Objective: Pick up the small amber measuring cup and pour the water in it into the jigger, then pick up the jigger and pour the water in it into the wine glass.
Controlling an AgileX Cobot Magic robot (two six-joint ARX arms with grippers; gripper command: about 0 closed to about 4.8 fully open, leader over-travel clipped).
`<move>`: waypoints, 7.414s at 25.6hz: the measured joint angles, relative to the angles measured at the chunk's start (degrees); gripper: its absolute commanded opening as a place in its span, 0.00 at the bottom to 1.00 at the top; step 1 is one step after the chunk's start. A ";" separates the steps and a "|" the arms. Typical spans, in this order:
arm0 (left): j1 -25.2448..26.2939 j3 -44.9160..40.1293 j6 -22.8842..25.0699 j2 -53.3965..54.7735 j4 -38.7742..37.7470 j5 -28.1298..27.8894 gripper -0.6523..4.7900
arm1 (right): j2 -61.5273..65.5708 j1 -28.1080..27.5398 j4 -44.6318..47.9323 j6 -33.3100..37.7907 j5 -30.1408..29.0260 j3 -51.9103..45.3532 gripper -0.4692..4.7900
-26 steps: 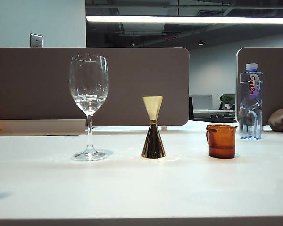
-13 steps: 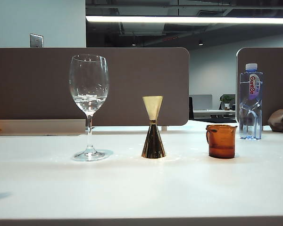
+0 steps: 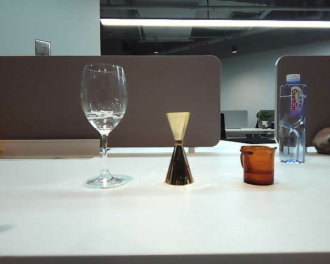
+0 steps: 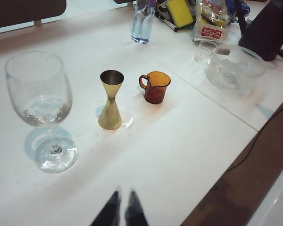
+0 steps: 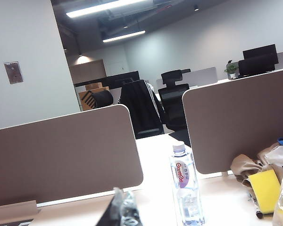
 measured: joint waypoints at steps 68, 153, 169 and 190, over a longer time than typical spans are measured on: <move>0.02 0.00 0.00 0.00 0.00 -0.02 0.17 | 103.97 10.80 83.82 -7.37 -9.86 -11.30 0.80; 0.00 0.00 0.00 -0.02 0.00 -0.02 0.17 | 108.02 11.85 77.07 -10.64 2.05 -7.63 0.78; 0.02 0.00 0.00 -0.04 0.02 -0.02 0.17 | 108.02 10.99 78.58 -11.93 -0.42 -6.27 0.65; 0.02 0.00 0.00 0.02 0.00 -0.02 0.17 | 108.04 10.99 78.99 -11.93 -1.36 -6.27 0.43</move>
